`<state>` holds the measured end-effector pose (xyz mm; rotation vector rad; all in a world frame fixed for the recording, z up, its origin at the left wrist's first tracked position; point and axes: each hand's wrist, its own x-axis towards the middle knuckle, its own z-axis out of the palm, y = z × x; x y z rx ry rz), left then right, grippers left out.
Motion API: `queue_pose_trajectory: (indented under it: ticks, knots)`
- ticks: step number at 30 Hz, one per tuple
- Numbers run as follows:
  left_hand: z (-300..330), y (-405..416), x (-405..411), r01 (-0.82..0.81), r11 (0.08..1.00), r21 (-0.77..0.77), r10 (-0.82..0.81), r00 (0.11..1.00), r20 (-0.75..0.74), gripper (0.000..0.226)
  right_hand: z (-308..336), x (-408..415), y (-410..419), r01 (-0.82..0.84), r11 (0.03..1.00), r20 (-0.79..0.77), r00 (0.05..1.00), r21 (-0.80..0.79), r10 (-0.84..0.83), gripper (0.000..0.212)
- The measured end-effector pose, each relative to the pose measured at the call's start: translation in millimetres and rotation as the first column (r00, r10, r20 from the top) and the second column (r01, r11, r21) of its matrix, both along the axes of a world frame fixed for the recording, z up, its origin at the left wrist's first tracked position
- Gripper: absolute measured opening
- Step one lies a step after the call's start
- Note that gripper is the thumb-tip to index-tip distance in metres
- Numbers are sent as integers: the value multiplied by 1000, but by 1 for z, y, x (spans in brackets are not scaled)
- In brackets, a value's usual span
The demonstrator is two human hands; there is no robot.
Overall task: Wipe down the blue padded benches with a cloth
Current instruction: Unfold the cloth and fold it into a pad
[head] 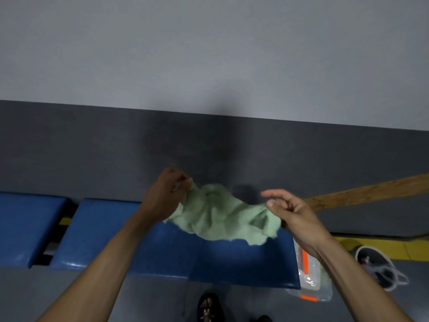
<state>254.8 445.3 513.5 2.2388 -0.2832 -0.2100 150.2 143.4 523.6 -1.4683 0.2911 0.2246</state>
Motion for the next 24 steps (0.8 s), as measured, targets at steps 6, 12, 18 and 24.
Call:
queue_pose_trajectory:
  ticks: [6,12,18,24]
  knots:
    - [23,-22,-17,72,958,-279,-107,988,-113,19,28,4,30,-186,961,152,964,-205,219,49]
    - [38,-34,-28,81,804,-589,-311,902,-300,23,40,8,44,31,725,402,848,-688,345,38]
    - [43,-43,-26,81,820,-566,-283,918,-279,18,38,9,36,173,624,477,802,-762,361,28]
    - [44,-50,-25,128,882,-454,-251,943,-221,12,49,16,36,117,564,423,787,-817,449,17]
